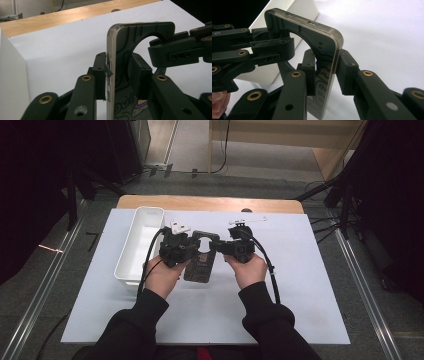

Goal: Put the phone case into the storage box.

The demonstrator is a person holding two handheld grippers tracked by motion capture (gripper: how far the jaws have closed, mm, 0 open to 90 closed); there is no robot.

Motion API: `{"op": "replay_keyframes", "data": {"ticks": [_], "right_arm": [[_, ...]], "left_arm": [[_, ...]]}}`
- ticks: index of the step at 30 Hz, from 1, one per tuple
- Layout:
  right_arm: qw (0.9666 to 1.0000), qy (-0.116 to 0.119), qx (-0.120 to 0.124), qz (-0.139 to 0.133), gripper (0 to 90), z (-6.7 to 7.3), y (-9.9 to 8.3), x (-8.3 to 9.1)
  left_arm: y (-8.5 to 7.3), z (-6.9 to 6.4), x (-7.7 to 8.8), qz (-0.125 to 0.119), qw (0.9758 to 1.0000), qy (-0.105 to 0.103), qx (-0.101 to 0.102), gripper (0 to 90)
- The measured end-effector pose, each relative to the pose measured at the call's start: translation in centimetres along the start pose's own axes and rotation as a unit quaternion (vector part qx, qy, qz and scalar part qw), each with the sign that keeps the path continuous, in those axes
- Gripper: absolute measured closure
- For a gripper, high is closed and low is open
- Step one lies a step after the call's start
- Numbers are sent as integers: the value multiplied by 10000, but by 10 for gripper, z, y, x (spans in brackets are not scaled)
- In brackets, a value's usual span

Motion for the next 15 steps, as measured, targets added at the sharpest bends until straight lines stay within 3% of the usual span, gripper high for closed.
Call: {"op": "replay_keyframes", "data": {"ticks": [4,15], "right_arm": [[10000,48,-10,-49,698,0,1,1],[10000,-19,61,-52,692,1,1,1]], "left_arm": [[1,-1,2,-104,9999,12,-18,705],[1,0,2,-31,10000,-59,2,714]]}}
Point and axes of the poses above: each handheld gripper's, and its own axes: x roughly backward along the jaws, y roughly out of its top, z roughly to its left, the point moved 4 cm from there along -x, roughly forward along the jaws, and after that the axes turned 7 degrees about x, right-handed, at the moved point
